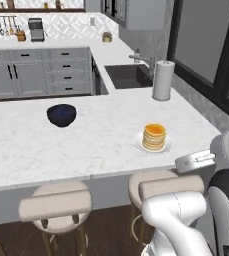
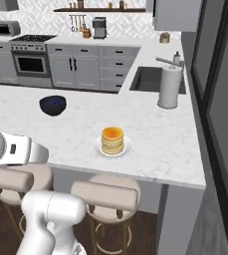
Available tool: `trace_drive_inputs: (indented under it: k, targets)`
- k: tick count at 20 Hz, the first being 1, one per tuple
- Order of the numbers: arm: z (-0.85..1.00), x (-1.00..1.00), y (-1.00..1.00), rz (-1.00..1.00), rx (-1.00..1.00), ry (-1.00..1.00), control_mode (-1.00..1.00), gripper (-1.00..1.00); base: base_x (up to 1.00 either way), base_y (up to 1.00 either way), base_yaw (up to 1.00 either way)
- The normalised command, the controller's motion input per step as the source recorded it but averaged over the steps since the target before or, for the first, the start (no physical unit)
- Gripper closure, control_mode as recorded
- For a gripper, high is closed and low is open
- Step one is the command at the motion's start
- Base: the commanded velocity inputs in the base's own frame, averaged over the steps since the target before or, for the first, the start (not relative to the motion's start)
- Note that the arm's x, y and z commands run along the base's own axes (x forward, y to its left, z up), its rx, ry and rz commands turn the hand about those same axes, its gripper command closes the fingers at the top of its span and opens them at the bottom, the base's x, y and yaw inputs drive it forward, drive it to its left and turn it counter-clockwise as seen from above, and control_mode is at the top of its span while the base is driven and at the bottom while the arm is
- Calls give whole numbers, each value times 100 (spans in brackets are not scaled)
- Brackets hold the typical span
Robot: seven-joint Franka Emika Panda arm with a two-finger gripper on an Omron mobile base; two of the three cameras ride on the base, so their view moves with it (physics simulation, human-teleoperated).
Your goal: Take the strawberry from the fridge and place it on top of the pancake, located on the dining counter.
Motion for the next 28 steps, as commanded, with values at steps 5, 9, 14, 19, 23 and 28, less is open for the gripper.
trace_drive_inputs:
  k: [5, 9, 14, 19, 23, 28]
  targets:
    - [0, 0, 0, 0, 0, 0, 100, 100, -1, -43, -22]
    - [0, 0, 0, 0, 0, 0, 100, 100, 29, -13, -10]
    - [0, 0, 0, 0, 0, 0, 100, 100, 98, -1, -6]
    - [0, 40, 0, 0, 0, 10, -100, 100, 60, 0, -1]
    - [-19, 100, -6, 0, 3, 33, -100, 100, 0, 0, 0]
    - [-65, 100, -3, 0, 0, 6, -100, 100, 0, 0, 0]
